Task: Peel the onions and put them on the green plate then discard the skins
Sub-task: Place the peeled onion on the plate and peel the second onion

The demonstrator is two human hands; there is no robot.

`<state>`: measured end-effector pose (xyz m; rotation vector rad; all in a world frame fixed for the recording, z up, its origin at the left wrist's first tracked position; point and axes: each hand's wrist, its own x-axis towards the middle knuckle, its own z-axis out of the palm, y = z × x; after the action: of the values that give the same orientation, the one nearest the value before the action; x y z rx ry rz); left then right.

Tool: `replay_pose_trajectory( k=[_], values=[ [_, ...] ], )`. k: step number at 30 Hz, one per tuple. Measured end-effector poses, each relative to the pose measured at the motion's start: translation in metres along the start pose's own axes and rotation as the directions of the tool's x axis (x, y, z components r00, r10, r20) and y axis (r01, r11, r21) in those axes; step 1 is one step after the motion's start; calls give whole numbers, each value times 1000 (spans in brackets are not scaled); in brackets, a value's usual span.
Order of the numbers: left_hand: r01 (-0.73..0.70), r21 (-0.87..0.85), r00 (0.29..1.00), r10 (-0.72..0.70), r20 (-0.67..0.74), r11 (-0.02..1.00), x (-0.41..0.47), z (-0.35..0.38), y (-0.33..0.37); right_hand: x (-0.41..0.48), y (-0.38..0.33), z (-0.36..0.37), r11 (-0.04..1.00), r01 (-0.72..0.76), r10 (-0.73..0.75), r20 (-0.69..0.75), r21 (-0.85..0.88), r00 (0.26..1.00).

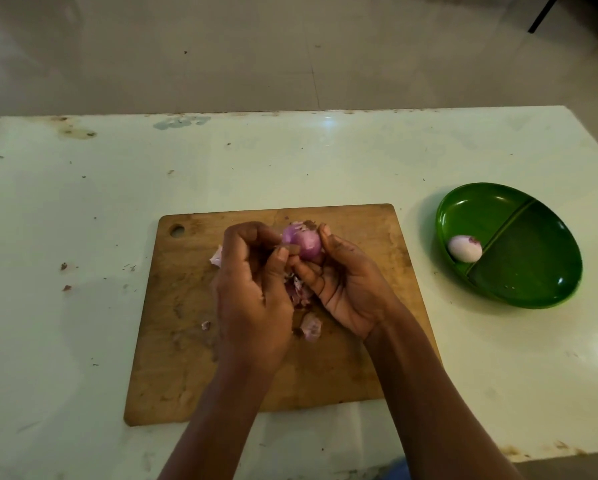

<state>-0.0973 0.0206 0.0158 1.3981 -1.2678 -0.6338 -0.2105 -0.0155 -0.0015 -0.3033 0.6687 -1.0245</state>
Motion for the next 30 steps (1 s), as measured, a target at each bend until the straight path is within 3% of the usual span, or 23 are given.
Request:
replay_pose_trajectory(
  k=[4, 13, 17, 22, 26, 30],
  values=[
    [26, -99, 999, -30, -34, 995, 2, 1, 0, 0, -1, 0, 1000, 7, -7, -30, 3, 1000],
    [-46, 92, 994, 55, -98, 995, 1, 2, -8, 0, -1, 2, 998, 55, -54, -57, 22, 997],
    [-166, 149, 985, 171, -21, 975, 2, 1, -13, 3, 2, 0, 998, 54, -55, -100, -10, 993],
    [-440, 318, 897, 429, 107, 840, 6, -2, -22, 3, 1, 0, 993, 31, -42, -98, -111, 994],
    [-515, 335, 856, 496, 146, 789, 7, -5, -22, 3, 1, 3, 970, -6, -24, -120, -245, 992],
    [-499, 306, 866, 471, 166, 811, 7, -4, -19, 2, 0, 4, 957, -13, -25, -126, -291, 992]
  ],
)
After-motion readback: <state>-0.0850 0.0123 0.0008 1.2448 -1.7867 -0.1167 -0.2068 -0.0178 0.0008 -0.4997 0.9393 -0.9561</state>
